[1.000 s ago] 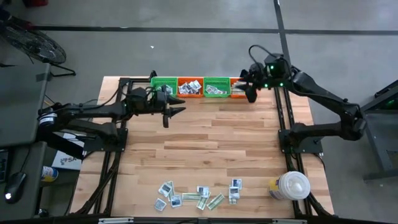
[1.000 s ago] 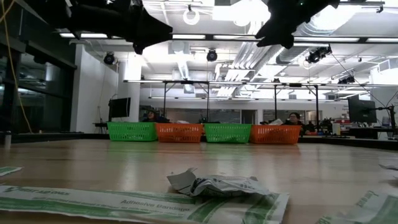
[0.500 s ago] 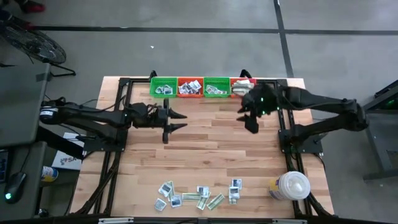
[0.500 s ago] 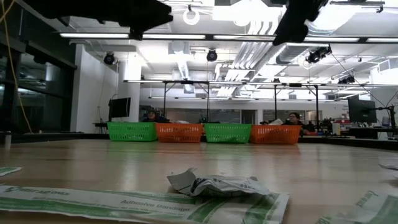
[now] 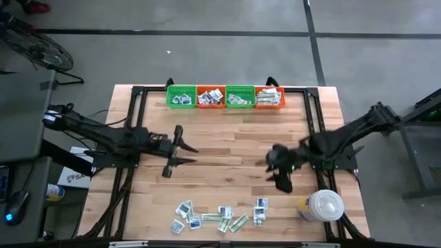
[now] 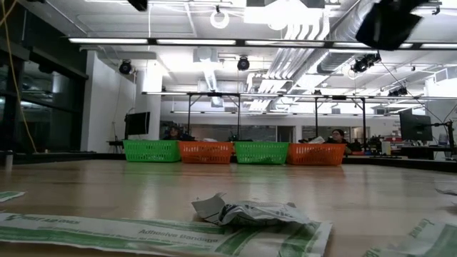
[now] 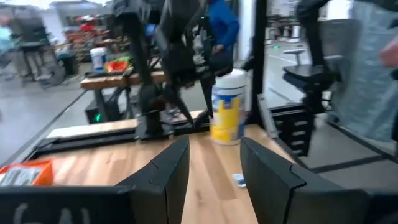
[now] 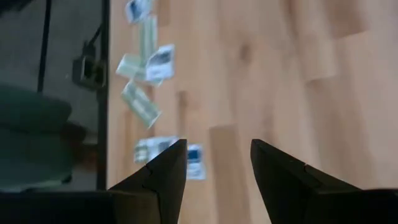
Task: Pick & Place First Aid Supplies
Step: Put the blue alcohol pad in the left green bin
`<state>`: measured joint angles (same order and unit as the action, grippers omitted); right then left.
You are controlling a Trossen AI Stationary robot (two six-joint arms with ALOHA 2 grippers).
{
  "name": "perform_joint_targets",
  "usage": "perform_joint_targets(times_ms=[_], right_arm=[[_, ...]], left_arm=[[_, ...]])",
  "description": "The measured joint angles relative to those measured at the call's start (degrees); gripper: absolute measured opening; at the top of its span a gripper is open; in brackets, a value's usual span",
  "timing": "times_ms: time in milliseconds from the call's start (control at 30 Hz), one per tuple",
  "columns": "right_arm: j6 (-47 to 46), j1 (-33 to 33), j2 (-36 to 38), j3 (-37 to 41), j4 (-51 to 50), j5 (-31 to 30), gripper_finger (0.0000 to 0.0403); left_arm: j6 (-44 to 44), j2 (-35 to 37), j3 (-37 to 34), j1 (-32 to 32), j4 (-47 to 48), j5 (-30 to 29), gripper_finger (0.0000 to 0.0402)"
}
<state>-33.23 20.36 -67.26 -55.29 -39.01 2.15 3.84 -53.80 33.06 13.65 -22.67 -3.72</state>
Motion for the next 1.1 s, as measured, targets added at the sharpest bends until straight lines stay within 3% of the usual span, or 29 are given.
perform_joint_targets(times_ms=[200,433,667,900,1100], right_arm=[[-2.84,9.58,-6.72,3.53,8.52,-3.34,0.0171],[0.95,13.13,-18.59,3.74,11.52,-3.60,0.0171],[2.21,13.14,-27.92,3.77,14.60,-3.01,0.0171],[-1.36,14.53,-30.93,3.74,16.71,-1.39,0.0171],[-2.82,17.05,-31.62,3.72,15.44,-8.01,0.0171]], left_arm=[[2.41,6.39,0.00,8.11,6.07,-9.57,0.0140],[2.38,8.94,0.00,14.84,11.32,-17.79,0.0140],[0.43,8.94,-0.02,18.30,12.76,-21.39,0.0140],[0.17,8.96,-0.02,19.12,12.64,-22.43,0.0140],[0.22,8.96,-0.02,19.10,13.56,-22.50,0.0140]])
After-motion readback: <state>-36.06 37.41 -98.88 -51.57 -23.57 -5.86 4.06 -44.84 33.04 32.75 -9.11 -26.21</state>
